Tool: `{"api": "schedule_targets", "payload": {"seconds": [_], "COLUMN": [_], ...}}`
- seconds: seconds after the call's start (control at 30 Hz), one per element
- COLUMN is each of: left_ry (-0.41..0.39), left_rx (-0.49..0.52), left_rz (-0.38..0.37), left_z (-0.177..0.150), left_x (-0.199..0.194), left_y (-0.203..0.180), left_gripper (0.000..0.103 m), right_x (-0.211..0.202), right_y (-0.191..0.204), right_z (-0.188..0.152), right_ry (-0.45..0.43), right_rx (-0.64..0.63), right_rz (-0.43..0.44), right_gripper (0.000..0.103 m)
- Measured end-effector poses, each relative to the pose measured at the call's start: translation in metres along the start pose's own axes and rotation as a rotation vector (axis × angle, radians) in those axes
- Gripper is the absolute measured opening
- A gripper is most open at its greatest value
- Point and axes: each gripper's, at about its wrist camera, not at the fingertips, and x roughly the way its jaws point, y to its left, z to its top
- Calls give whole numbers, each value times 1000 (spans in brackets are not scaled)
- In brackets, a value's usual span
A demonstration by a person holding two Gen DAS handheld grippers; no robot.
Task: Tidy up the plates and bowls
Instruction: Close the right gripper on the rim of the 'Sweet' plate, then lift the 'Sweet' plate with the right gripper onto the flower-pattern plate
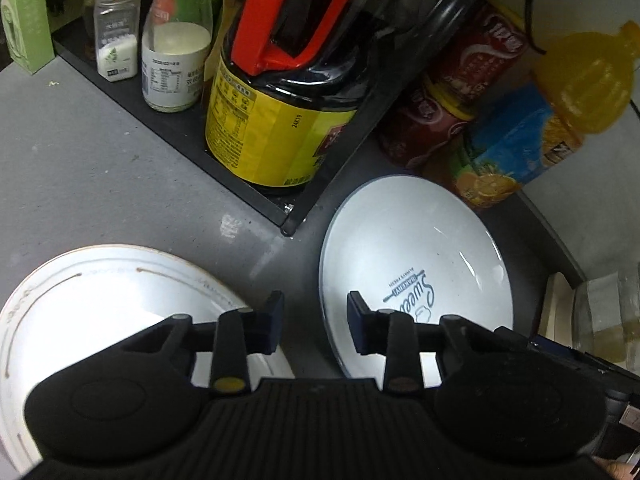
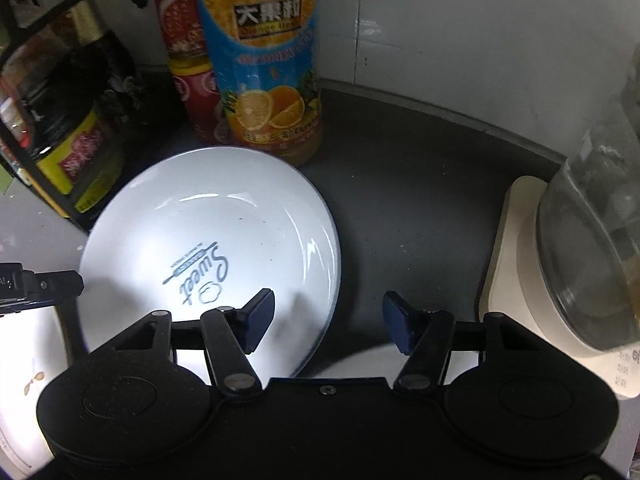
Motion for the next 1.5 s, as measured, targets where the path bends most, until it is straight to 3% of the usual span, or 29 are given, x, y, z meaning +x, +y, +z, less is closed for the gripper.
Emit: {"api": "schedule_targets", "payload": {"seconds": [0.23,0.5,0.67,0.8,0.97,1.5], "left_ry": [24,58,69,78,85,55], "left_rx": [-15,-43,-54,-59,-47,49], "left_rz": [6,-9,-28,-35,-50,-126], "left_z": [6,9,11,11,13,26], "left_x": [23,42,45,47,42,-9], "left_y": [-3,-1,-1,-4,-3,9], "left_gripper": [25,23,18,13,13,13], "right_x": [27,41,45,45,30,-31], "right_y": [-3,-5,-5,-5,-10,1], "right_z": [4,7,10,9,7,-22], "right_ry": [35,53,52,41,27,-80], "right_rx": [-12,32,62,61,90,183], "right_rz": [-28,45,96,98,83,86], "right_gripper": [48,46,35,32,21,14]}}
